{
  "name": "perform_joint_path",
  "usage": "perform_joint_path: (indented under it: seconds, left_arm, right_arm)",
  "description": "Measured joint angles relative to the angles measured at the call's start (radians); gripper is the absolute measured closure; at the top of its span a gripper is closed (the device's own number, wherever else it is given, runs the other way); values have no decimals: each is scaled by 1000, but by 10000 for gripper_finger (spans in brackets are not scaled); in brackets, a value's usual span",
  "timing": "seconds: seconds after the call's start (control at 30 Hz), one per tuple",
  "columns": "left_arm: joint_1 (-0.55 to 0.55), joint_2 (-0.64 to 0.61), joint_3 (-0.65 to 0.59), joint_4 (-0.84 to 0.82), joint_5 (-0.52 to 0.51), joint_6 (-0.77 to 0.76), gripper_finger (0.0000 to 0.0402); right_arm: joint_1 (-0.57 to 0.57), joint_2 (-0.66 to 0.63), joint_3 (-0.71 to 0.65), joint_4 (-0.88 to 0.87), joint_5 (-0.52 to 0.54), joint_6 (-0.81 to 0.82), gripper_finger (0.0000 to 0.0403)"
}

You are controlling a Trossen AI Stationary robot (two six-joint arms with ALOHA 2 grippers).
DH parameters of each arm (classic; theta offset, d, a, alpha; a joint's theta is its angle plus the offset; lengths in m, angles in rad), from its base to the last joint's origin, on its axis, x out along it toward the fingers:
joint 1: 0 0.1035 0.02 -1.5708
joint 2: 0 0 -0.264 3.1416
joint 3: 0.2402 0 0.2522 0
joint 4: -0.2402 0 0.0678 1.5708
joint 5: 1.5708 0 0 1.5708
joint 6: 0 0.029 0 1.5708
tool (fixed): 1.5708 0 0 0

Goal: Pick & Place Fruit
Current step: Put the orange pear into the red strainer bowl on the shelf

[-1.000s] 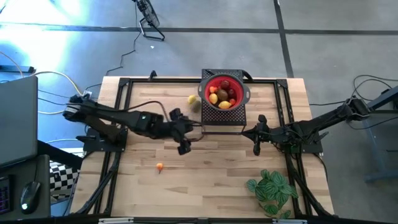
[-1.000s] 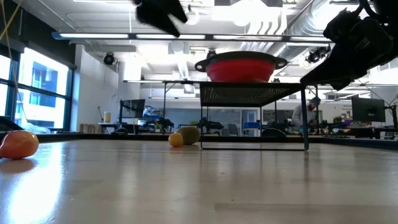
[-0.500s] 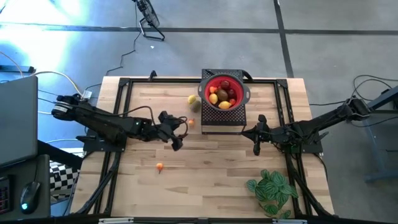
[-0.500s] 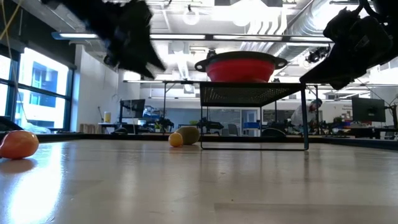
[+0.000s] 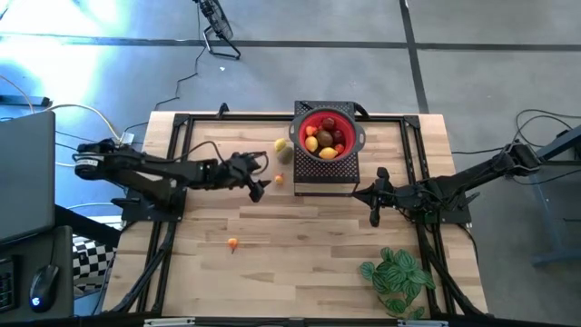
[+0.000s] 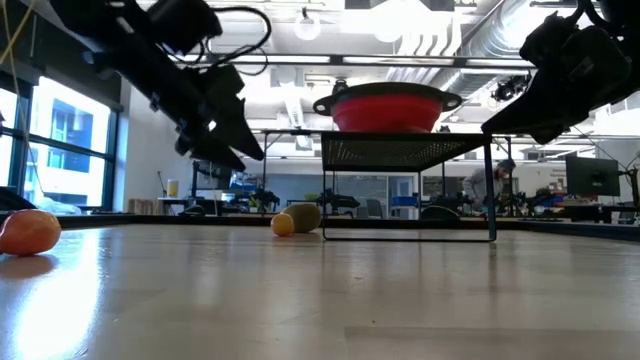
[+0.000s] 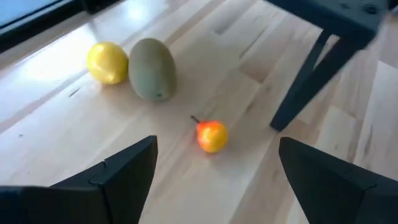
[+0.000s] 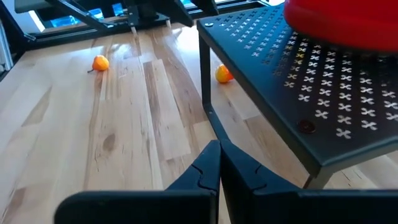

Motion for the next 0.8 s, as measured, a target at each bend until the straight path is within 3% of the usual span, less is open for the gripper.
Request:
perform_joint_path:
  seconds: [0.27, 0.47, 0.8]
  left_arm:
    - [133, 0, -1, 69, 178, 151, 71]
    - [190, 0, -1, 71, 173, 165, 71]
    - [187, 1, -1, 78, 177, 145, 71]
  right_arm:
    - [0, 0, 0, 1, 1, 0, 401]
    - [0, 0, 0, 0, 1, 3, 401]
    - [0, 0, 0, 1, 1, 1, 401]
